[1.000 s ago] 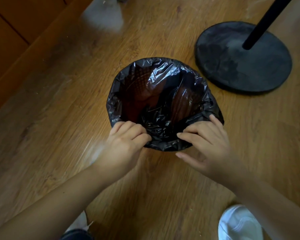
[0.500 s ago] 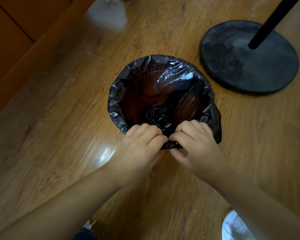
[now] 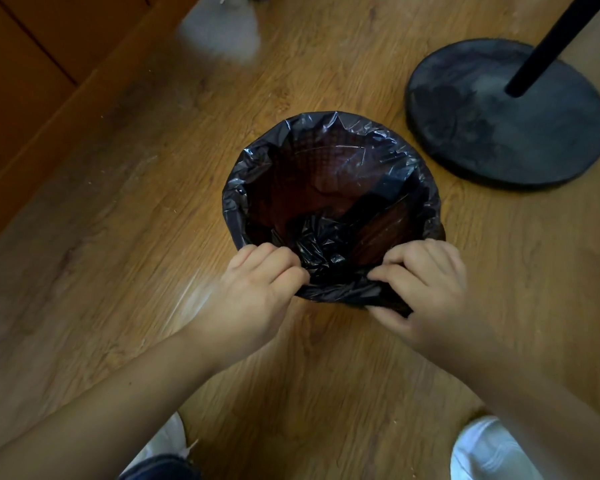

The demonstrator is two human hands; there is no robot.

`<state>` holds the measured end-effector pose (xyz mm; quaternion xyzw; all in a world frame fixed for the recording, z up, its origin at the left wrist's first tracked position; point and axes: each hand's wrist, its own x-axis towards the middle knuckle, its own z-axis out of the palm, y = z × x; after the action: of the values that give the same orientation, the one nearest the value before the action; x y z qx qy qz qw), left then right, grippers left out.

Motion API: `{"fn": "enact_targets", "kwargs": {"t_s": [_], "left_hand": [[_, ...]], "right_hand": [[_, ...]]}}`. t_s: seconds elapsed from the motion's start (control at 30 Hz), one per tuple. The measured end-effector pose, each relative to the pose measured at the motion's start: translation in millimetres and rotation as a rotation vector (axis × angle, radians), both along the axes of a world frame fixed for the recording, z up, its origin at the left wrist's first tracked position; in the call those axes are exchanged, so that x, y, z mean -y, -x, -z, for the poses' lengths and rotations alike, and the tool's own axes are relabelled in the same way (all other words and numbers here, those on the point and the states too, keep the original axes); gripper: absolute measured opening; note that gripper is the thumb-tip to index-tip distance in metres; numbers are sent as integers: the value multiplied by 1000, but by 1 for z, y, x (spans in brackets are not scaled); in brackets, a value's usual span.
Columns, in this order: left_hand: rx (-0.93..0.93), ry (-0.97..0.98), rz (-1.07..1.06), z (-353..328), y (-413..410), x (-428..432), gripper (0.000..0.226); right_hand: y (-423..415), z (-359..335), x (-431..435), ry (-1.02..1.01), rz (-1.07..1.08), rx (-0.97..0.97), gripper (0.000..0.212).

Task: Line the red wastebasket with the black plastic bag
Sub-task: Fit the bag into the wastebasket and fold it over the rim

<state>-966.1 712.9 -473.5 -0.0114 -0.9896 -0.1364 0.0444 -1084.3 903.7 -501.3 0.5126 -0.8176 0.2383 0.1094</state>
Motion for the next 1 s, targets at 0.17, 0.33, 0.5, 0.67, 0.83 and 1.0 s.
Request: {"fn": "enact_targets", "kwargs": {"t_s": [0.17,0.33,0.5,0.67,0.83,1.0], "left_hand": [[-14,-3,-12,2,-2,3,25],[-30,0,-24,3,-2,4,24],[-42,-10,-19,5,-2,4,24],[-63,-59,-37,7,-2,-5,28],[-61,-47,31,6,6,-27,19],[-56,-45,-3,7,6,-25,15]], "right_hand": [[-8,-7,2,61,-117,68,20],[-10,-3,12,72,-169,64,16],[-6,3,11,0,-183,95,19],[-5,2,13,-24,-157,83,17],[-12,4,19,30,-89,16,5],[-6,6,11,48,-33,-55,6]]}}
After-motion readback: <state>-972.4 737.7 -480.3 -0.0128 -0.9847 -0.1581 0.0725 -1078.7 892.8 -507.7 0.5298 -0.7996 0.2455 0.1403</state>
